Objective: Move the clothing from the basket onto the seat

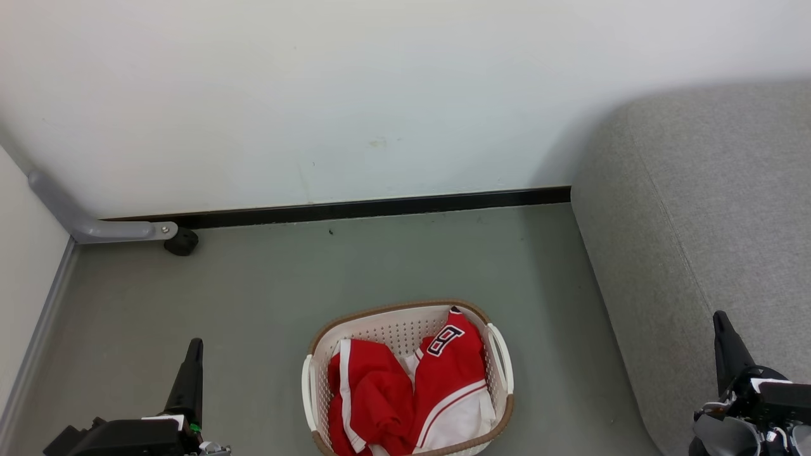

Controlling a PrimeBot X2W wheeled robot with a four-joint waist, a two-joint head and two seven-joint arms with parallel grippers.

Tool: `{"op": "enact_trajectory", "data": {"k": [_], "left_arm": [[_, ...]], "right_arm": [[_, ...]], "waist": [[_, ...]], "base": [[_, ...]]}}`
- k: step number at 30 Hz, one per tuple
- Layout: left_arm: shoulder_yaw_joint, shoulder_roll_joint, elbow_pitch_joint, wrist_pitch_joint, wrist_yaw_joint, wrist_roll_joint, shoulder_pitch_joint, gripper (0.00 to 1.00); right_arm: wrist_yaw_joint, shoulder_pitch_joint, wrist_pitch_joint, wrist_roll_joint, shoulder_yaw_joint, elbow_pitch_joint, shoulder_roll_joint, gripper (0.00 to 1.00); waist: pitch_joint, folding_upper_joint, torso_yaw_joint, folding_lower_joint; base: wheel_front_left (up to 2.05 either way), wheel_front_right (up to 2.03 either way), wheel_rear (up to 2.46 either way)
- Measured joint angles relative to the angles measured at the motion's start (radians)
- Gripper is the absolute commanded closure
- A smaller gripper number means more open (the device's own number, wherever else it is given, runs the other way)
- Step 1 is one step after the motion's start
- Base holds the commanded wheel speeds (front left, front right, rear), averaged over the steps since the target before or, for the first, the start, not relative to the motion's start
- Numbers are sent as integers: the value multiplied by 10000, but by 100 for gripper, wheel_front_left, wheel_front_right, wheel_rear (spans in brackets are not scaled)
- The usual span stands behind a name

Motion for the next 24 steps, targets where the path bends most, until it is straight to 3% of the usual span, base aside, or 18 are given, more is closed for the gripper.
{"op": "enact_trajectory", "data": {"k": [24], "left_arm": [[0,0,0,0,0,0,0,100]], "right_arm": [[0,0,0,0,0,0,0,100]], "waist": [[0,0,0,0]], "base": [[0,0,0]]}}
